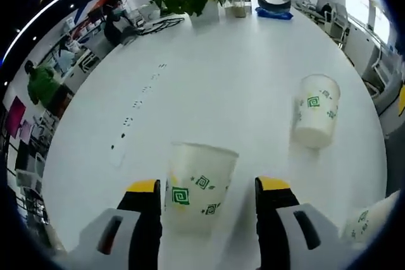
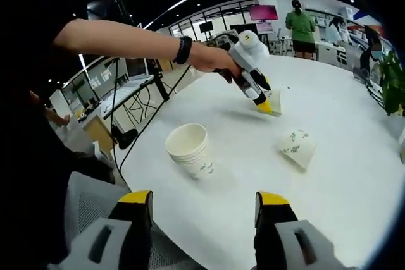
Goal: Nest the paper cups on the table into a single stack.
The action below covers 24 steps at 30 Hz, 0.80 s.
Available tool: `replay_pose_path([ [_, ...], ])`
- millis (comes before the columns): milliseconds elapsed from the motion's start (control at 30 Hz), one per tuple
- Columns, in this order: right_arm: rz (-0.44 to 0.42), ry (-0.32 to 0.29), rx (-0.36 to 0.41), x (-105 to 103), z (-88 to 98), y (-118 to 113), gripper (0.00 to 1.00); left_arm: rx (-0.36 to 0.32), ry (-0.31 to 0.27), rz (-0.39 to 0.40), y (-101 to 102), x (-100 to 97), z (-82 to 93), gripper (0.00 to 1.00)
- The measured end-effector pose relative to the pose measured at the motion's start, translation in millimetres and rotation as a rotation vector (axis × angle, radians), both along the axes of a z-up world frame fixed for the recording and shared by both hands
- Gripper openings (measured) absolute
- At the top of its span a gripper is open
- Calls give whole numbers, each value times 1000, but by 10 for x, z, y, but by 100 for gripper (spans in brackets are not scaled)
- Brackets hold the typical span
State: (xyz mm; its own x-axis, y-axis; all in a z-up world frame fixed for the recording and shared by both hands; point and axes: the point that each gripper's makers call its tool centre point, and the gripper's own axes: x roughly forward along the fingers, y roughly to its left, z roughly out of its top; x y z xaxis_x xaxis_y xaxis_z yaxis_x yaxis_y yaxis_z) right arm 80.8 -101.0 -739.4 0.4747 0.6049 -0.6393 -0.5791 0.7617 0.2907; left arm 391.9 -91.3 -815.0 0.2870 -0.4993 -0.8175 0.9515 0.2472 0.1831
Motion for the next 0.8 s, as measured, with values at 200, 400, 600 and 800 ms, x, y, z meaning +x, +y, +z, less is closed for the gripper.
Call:
replay_pose_path([
  [200, -19, 8, 11, -6, -20, 2, 64, 17, -3, 3, 14, 62, -107, 48],
  [400, -30, 14, 13, -1, -30, -2, 62, 11, -9, 24, 17, 56, -97, 38],
  [600, -38, 16, 12, 37, -30, -17, 61, -3, -4, 32, 114, -12, -95, 37],
  [800, -28, 23, 6, 21, -41, -21, 61, -37, -7, 56, 241, -75, -62, 37],
])
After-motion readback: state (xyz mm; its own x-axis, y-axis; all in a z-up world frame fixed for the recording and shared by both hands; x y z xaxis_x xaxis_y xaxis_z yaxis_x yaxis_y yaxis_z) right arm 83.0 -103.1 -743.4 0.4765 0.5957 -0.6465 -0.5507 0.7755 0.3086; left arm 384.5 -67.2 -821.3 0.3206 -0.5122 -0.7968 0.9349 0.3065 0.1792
